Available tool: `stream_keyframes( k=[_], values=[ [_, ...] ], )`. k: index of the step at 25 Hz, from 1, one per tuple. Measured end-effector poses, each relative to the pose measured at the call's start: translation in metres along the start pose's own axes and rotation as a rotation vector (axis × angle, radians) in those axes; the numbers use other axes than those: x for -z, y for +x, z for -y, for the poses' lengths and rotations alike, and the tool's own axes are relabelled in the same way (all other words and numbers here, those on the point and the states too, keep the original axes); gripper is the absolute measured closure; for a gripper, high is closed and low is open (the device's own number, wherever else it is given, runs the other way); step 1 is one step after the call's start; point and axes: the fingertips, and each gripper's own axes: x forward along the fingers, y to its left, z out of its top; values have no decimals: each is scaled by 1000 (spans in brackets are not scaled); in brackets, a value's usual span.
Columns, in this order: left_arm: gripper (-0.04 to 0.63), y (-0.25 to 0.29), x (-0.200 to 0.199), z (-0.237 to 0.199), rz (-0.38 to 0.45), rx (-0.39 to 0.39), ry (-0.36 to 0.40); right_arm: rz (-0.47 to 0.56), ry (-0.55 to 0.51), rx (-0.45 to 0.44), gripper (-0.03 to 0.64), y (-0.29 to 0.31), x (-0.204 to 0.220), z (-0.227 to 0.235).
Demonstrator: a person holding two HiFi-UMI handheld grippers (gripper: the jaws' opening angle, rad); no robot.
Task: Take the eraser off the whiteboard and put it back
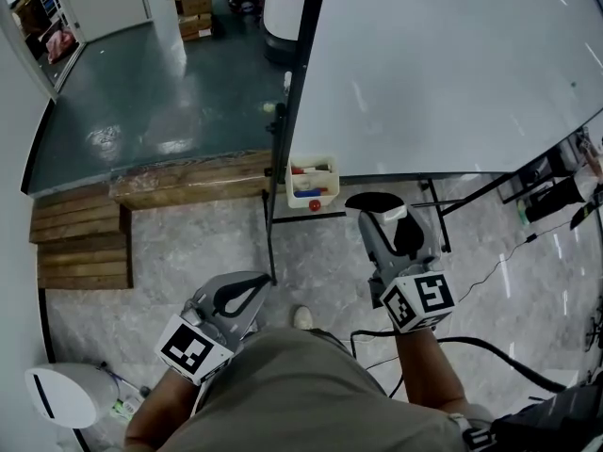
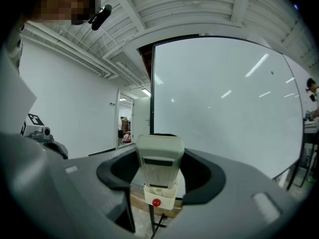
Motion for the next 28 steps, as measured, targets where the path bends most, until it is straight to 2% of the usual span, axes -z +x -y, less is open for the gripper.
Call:
stream_keyframes(
  k=[8, 19, 28],
  values=[
    [591, -7, 4, -1, -4, -44, 31, -48, 21, 10, 356, 30, 26, 19],
    [591, -24, 10, -13, -23, -137, -10, -150, 92, 12, 356, 92, 93, 30],
    [591, -33, 14, -25, -38, -170, -23, -202, 76, 21, 356, 123, 135, 26]
  ],
)
